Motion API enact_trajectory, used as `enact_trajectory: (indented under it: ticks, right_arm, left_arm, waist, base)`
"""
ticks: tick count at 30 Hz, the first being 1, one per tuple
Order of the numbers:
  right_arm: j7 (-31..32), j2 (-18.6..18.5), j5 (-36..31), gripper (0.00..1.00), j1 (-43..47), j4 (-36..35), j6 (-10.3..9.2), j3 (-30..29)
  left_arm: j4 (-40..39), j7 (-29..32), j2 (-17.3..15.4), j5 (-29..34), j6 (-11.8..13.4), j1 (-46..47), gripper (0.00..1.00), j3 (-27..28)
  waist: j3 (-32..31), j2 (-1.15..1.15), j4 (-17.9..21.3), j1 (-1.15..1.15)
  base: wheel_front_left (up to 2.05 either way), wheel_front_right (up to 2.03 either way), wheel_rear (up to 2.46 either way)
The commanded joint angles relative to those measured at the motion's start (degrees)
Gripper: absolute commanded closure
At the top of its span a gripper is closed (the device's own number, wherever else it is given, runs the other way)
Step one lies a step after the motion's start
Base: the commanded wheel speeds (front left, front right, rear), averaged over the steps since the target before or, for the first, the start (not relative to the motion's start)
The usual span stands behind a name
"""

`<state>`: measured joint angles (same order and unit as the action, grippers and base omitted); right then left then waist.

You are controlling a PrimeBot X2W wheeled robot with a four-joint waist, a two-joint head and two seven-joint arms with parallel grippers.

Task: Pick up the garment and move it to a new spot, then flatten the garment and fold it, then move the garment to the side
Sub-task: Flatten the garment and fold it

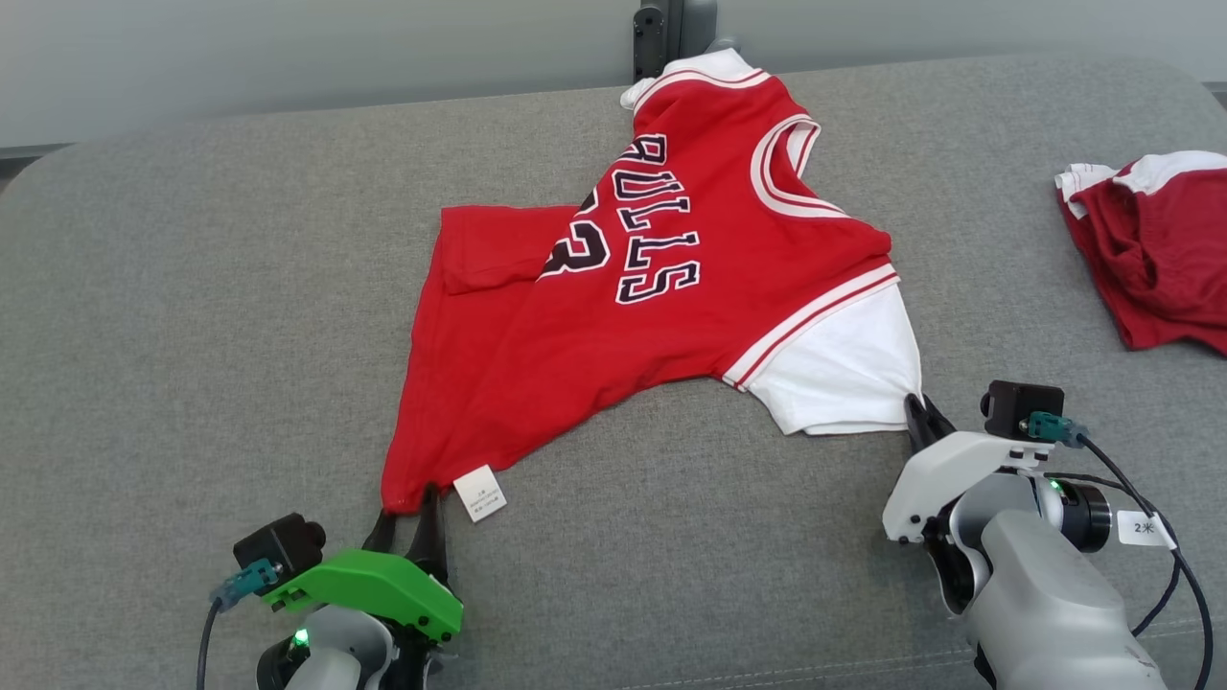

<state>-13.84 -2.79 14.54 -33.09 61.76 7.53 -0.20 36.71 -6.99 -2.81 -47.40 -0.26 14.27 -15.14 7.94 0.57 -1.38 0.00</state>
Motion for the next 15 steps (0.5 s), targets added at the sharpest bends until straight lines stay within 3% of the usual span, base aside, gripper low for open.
enact_trajectory:
  ticks: [1,6,8,9,10,15]
  right_arm:
    - [-0.47,-0.22,0.53,1.0,-0.16,-0.27,-0.09,0.17]
    - [-0.73,-0.22,0.74,1.0,0.05,-0.29,-0.09,0.6]
    - [-0.85,-0.22,0.71,1.0,0.2,-0.39,-0.09,0.85]
    - [-0.89,-0.22,0.8,1.0,0.27,-0.46,-0.09,0.99]
    - [-0.95,-0.22,0.95,1.0,0.34,-0.57,-0.09,1.19]
    - [-1.11,-0.24,1.94,1.0,0.94,-2.35,-0.09,1.45]
  left_arm:
    - [0.38,-0.25,-0.17,-1.07,0.0,0.89,0.13,0.3]
    - [1.59,-1.17,-0.17,-4.67,-0.08,1.7,0.56,0.81]
    - [2.34,-1.3,-0.17,-5.33,-0.08,2.24,0.78,0.64]
    - [2.96,-1.5,-0.16,-4.98,0.12,2.57,0.95,0.2]
    - [3.56,-1.7,-0.16,-4.82,0.08,2.88,1.0,-0.07]
    - [4.93,-3.64,-0.18,-5.17,-1.27,4.57,1.0,-0.92]
  waist:
    - [-0.06,-0.57,0.12,0.0]
    - [-0.28,-0.57,0.32,0.0]
    - [-0.38,-0.57,0.37,0.0]
    - [-0.42,-0.57,0.4,0.0]
    - [-0.45,-0.57,0.46,0.0]
    - [-0.77,-0.57,0.91,0.0]
  base:
    - [0.0,0.0,0.0]
    - [0.0,0.0,0.0]
    - [0.0,0.0,0.0]
    - [0.0,0.0,0.0]
    - [0.0,0.0,0.0]
    - [0.0,0.0,0.0]
